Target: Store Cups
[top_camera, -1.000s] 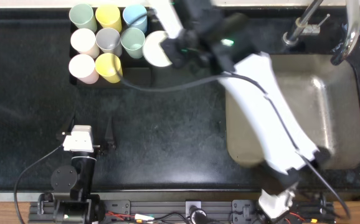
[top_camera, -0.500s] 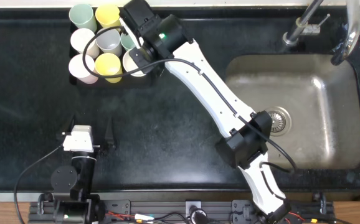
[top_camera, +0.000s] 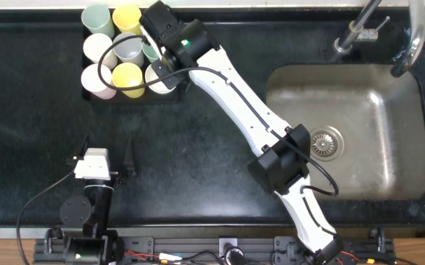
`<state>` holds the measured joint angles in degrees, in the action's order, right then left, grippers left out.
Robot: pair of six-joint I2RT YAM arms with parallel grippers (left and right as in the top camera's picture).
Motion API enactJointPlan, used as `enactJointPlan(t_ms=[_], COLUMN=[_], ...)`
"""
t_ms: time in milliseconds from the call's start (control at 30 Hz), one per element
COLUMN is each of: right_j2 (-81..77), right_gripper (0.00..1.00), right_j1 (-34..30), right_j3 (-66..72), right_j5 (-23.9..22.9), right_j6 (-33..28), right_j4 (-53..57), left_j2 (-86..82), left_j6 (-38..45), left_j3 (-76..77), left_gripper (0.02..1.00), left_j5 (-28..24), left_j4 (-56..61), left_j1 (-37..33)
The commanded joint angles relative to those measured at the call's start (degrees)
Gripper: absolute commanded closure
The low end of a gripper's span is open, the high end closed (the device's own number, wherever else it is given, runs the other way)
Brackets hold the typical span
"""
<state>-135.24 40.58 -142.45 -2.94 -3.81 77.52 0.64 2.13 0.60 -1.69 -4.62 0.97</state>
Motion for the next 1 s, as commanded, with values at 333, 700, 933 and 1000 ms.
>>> enactJointPlan(t_ms=[333,700,933,1000], right_j2=[-4.2,-6.5,-6.8,-6.8], right_gripper=[0.958,0.958,0.958,0.961], right_j1=[-0.1,-0.3,-0.6,-0.6], right_j3=[-2.1,-2.1,-2.1,-2.1], right_j5=[0.1,-0.1,-0.1,-0.1], right_j6=[-3.2,-4.0,-4.4,-4.9], right_j4=[-1.5,-1.8,-1.7,-1.7], left_j2=[-0.5,-0.5,-0.5,-0.5], left_j6=[1.3,1.3,1.3,1.3], left_j3=[-0.2,-0.2,-0.2,-0.2], left_gripper=[0.018,0.018,0.018,0.018], left_j5=[0.1,0.1,0.1,0.1], left_j4=[-0.1,-0.1,-0.1,-0.1], left_j1=[-0.7,-0.7,-0.7,-0.7])
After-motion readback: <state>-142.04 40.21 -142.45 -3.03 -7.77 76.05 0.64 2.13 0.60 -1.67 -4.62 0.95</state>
